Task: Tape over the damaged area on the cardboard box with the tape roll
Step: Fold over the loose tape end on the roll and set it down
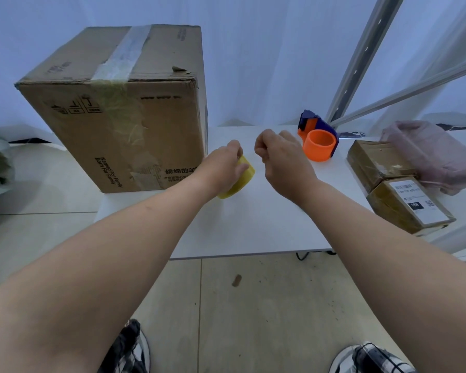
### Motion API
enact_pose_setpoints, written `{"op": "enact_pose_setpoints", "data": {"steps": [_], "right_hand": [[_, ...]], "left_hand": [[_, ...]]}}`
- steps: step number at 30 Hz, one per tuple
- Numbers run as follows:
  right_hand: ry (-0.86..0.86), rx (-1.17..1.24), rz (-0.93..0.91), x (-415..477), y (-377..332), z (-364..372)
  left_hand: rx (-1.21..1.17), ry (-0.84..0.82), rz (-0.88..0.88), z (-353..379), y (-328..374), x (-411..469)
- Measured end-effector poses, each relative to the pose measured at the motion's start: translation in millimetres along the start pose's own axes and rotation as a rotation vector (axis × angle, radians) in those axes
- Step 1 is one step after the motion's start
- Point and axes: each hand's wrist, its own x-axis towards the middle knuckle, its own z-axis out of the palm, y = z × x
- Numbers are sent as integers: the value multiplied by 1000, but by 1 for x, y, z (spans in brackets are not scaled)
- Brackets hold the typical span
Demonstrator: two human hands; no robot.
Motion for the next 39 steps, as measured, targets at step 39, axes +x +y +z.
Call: {"op": "enact_pose_setpoints", "data": {"steps": [39], "right_hand": [[-141, 827, 502, 14, 10, -26]], "left_hand": [[-665, 69, 57, -28, 3, 1]]}}
